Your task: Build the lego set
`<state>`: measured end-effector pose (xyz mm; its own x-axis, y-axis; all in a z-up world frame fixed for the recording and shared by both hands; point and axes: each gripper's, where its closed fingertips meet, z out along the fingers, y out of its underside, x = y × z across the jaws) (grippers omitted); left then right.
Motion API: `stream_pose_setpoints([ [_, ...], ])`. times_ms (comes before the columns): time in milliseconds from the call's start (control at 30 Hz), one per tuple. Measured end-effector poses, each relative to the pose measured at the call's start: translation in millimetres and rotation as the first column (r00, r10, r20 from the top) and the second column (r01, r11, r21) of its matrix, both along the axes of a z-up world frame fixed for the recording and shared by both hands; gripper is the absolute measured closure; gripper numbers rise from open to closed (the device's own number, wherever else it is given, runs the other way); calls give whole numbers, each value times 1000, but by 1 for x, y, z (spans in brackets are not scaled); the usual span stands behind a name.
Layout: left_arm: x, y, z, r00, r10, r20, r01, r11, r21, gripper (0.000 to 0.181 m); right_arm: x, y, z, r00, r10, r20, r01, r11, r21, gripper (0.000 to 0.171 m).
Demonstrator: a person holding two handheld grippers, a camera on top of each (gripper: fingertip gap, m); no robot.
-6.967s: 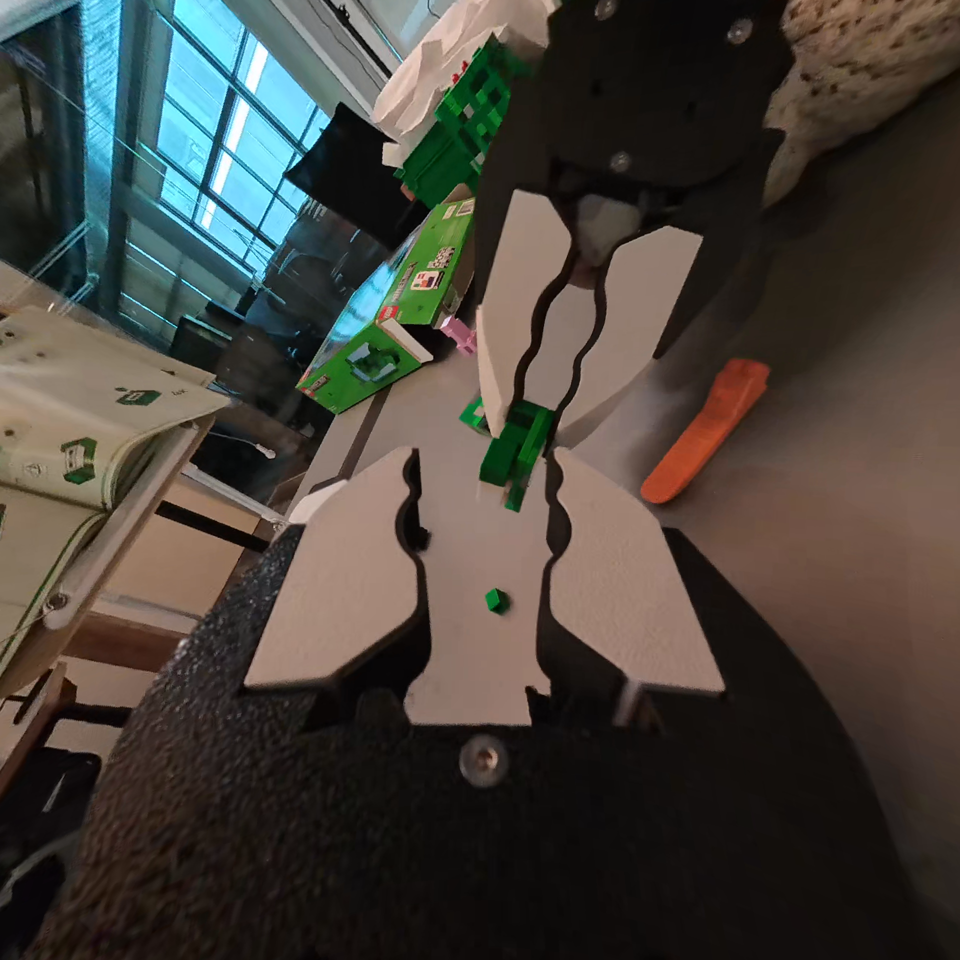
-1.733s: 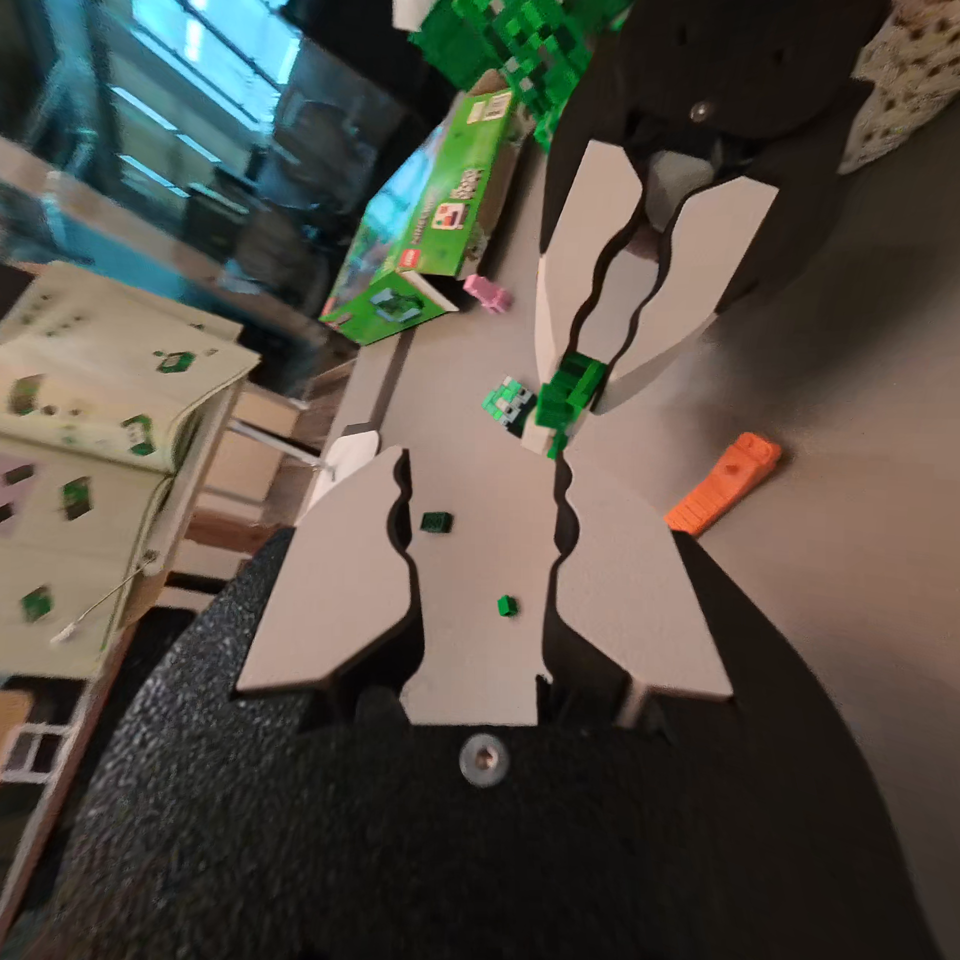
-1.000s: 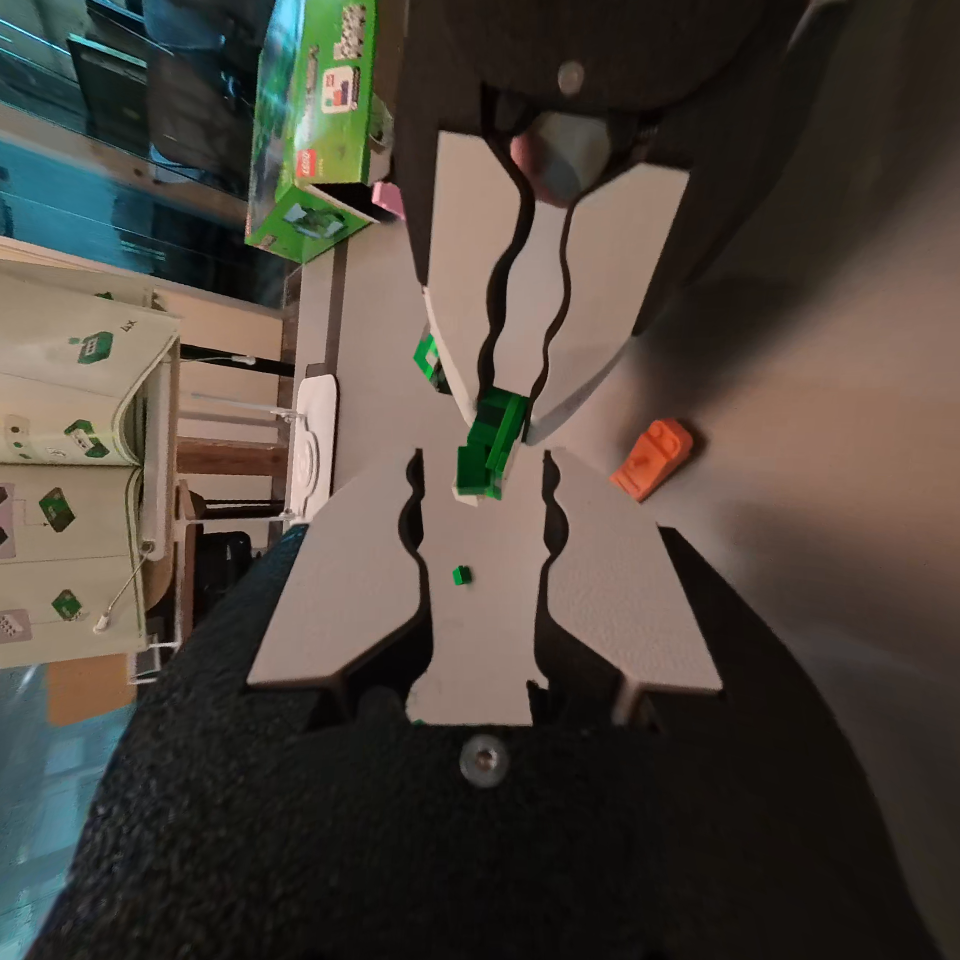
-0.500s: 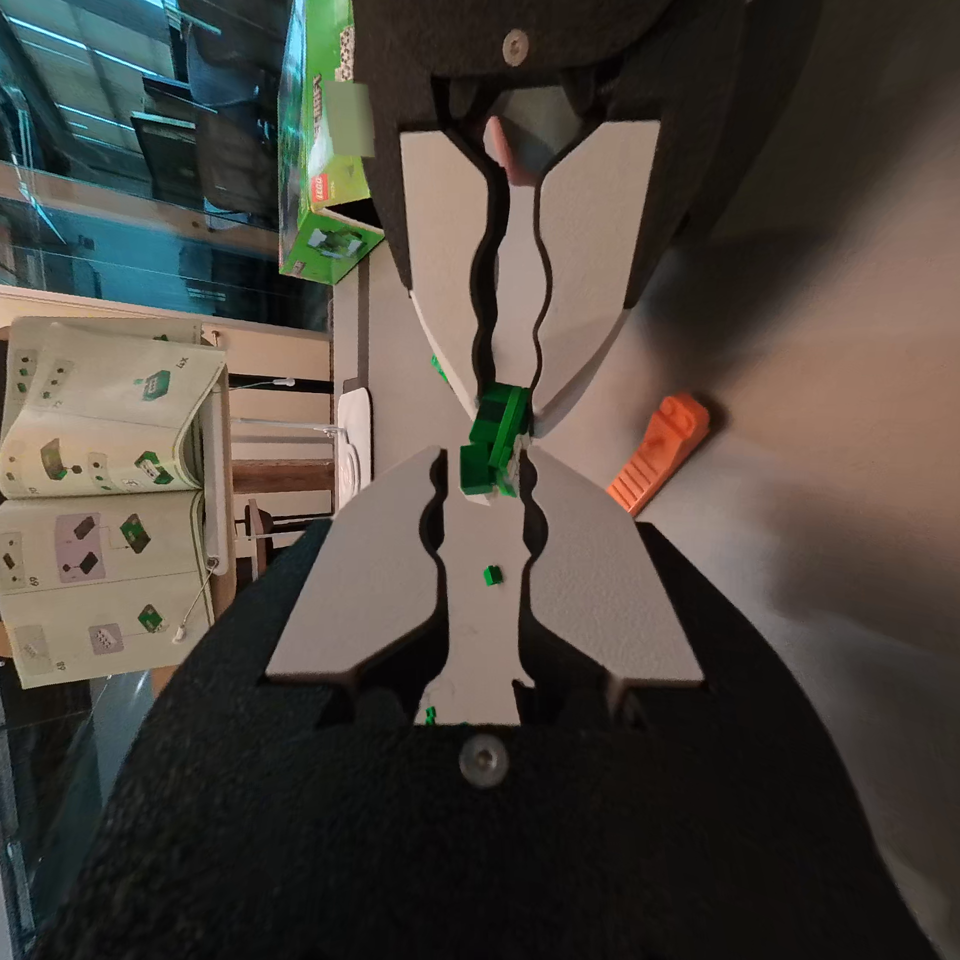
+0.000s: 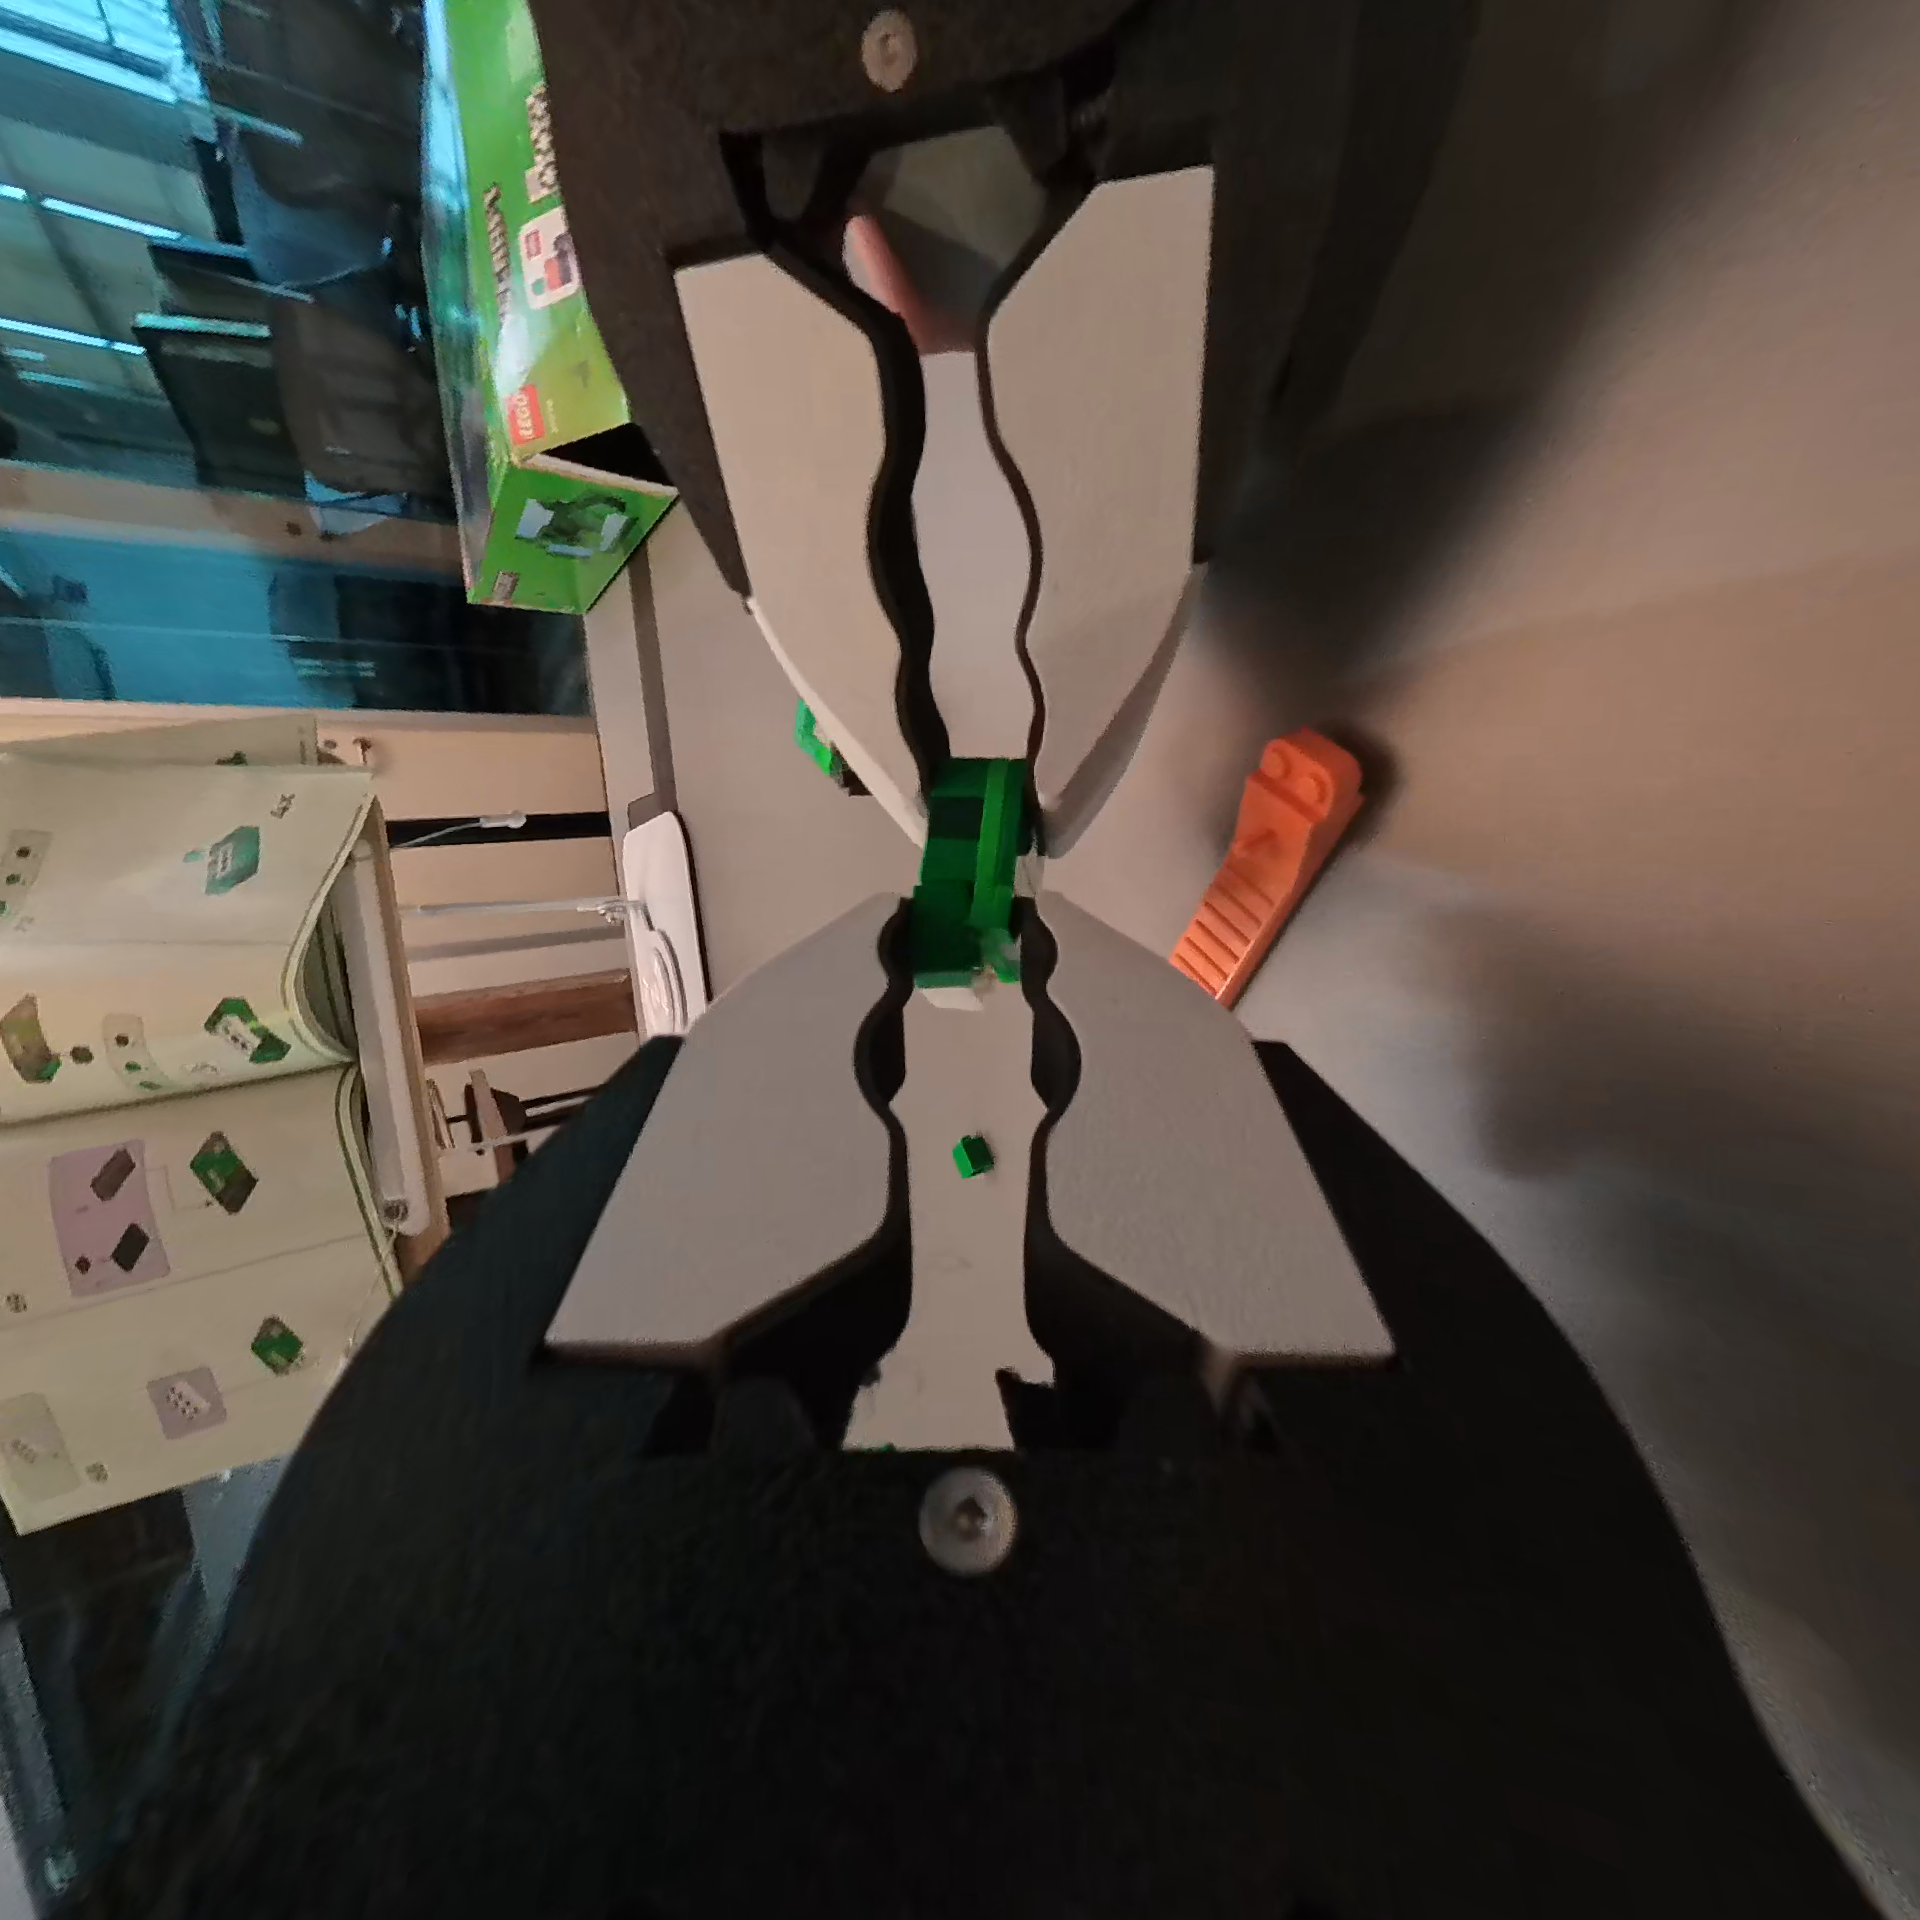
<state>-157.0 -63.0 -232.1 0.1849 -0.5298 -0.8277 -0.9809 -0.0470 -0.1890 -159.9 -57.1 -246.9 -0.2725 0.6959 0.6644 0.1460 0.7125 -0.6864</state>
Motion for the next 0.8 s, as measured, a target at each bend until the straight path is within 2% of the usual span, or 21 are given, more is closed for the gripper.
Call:
stream_pose_setpoints([
  [367,1,-2,-9,996,-75,-58,70,994,-84,162,2,-1,-8,999,-1,33,-1,999,54,154],
  [500,1,-1,-9,997,-63,-52,58,994,-91,163,2,0,-8,999,-9,34,7,999,48,154],
  [667,1,1,-13,986,-84,-144,72,994,-87,163,2,2,-12,998,-23,67,20,999,46,154],
  [800,2,-1,-11,985,-110,-134,96,990,-108,163,2,0,-10,998,-1,70,1,1000,5,154],
])
